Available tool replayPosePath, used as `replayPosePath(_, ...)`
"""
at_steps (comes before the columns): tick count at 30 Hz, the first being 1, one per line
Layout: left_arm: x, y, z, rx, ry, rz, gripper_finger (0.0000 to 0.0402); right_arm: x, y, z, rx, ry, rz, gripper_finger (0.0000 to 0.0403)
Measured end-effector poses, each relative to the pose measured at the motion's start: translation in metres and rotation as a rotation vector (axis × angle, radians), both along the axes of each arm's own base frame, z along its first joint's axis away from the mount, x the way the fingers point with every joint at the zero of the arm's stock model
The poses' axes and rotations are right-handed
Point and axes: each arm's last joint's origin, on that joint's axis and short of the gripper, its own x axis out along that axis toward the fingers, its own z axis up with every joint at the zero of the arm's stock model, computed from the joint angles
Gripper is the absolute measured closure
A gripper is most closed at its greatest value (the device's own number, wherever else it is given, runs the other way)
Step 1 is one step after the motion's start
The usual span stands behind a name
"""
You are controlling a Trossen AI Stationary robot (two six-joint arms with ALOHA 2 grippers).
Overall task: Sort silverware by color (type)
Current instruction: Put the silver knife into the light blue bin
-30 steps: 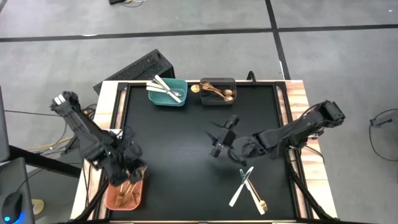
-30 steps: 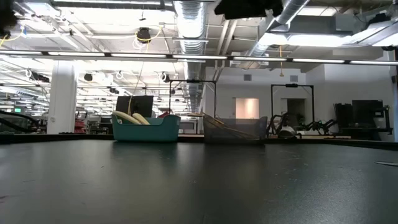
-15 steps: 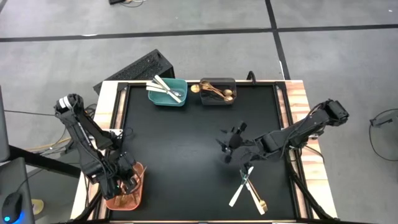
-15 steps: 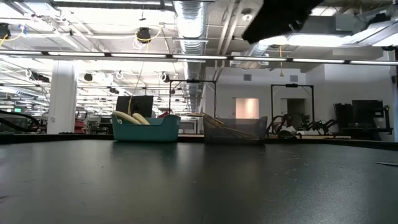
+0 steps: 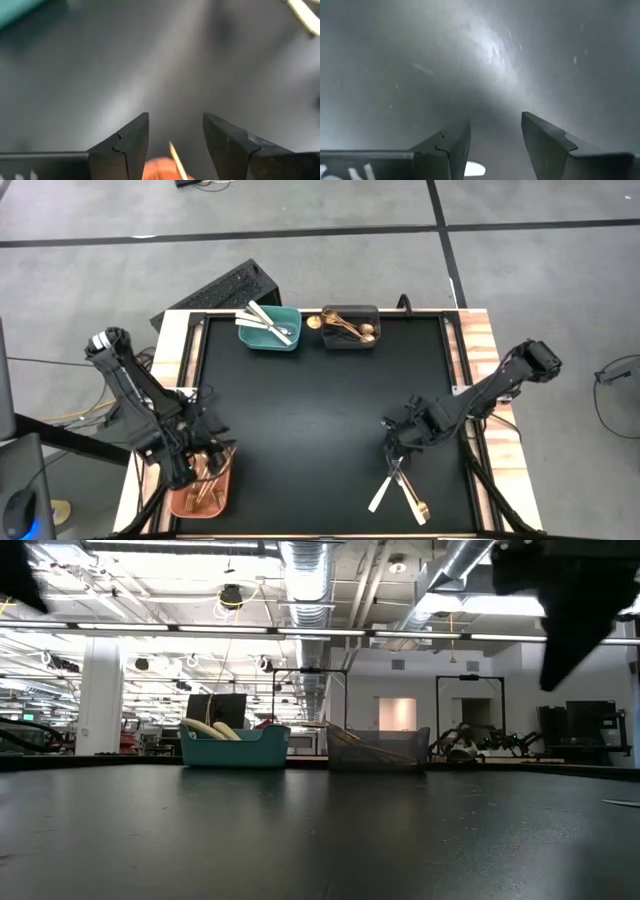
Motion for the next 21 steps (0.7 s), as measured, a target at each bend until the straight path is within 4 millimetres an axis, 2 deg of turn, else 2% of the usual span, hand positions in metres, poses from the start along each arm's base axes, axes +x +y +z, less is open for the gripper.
replayPosePath(7, 0.032, 0.014, -0.003, 0.112, -0.043, -0.059, 0.0232, -0.006, 0.022, -0.007, 0.115, 0.043, -0.016, 0.0215)
replayPosePath(12, 0.051, 0.02, -0.013, 0.154, -0.094, -0.113, 0.0232, -0.007, 0.04, -0.022, 0.152, 0.097, 0.011, 0.0219)
replayPosePath(14, 0.057, 0.023, -0.018, 0.187, -0.105, -0.149, 0.0232, -0.004, 0.05, -0.031, 0.162, 0.128, 0.125, 0.0219)
replayPosePath(18, 0.065, 0.03, -0.023, 0.277, -0.094, -0.209, 0.0232, -0.001, 0.078, -0.051, 0.11, 0.142, 0.481, 0.0219)
replayPosePath(21, 0.069, 0.036, -0.022, 0.33, -0.076, -0.228, 0.0232, 0.002, 0.092, -0.062, 0.097, 0.116, 0.622, 0.0219)
